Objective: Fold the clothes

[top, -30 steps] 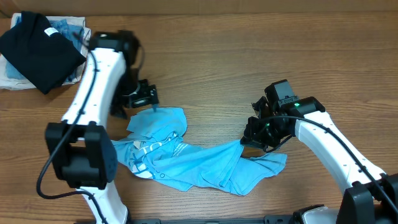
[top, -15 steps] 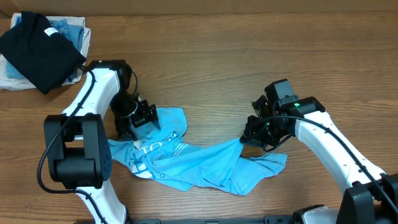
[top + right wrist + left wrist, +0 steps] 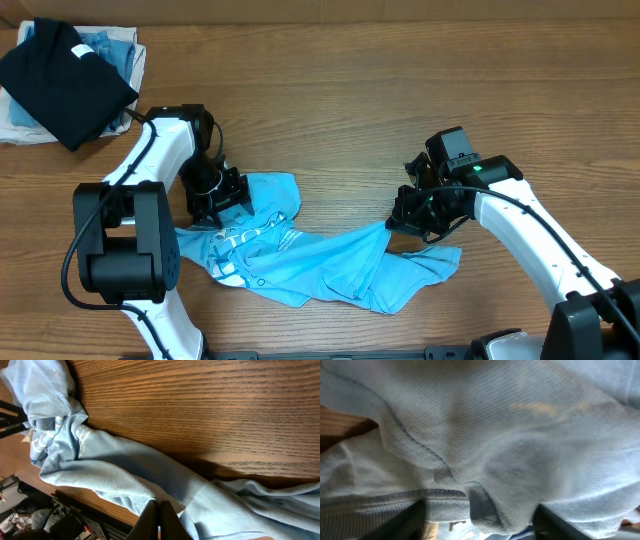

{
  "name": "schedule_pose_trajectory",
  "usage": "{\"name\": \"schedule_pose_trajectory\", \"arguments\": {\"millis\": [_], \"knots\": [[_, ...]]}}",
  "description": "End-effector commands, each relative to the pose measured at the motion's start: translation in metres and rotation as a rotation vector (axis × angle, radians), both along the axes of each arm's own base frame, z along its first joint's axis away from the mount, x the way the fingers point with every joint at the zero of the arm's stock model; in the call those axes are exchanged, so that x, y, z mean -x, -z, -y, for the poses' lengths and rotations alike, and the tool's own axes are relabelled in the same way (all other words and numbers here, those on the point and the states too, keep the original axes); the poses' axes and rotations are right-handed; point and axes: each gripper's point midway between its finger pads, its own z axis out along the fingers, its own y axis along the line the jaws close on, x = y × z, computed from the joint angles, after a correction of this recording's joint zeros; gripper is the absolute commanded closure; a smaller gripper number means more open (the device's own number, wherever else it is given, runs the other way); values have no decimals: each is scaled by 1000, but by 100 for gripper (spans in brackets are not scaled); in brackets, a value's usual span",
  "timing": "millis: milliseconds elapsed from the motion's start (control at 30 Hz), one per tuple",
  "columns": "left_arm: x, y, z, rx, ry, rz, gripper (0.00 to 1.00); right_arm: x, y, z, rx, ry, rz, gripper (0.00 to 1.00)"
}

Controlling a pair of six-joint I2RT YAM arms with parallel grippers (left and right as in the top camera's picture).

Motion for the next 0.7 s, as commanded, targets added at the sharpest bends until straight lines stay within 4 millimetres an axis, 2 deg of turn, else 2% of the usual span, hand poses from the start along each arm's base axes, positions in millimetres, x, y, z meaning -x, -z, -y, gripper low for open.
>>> {"name": "schedule_pose_trajectory", "arguments": {"millis": [0,33,67,133,167,367,467,567,667], "knots": [[0,1,-3,-9,19,5,55,-8,-4,1,3,-2,30,96],[-1,1,-3,-10,18,8,69,-8,-4,1,3,-2,30,96],[-2,0,-3,-10,16,11,73,-8,-4,1,3,-2,30,96],[-6,-3,-3,-10,16,21,91,-8,-4,1,3,-2,30,96],[-8,-5,-3,-10,16,24,96,-8,-4,1,3,-1,29,96],[-20,-19,-4,-20,20,53,96,-12,-4,0,0,21,31,96],[-30,-33,-9,-50,28,86,95,-19,-7,-1,-8,41,49,96],[-44,-59,-12,-69,32,145,96,-30,-18,1,-15,58,79,96],[-62,-93,-15,-83,31,240,96,-48,-41,9,-13,96,120,96]]}}
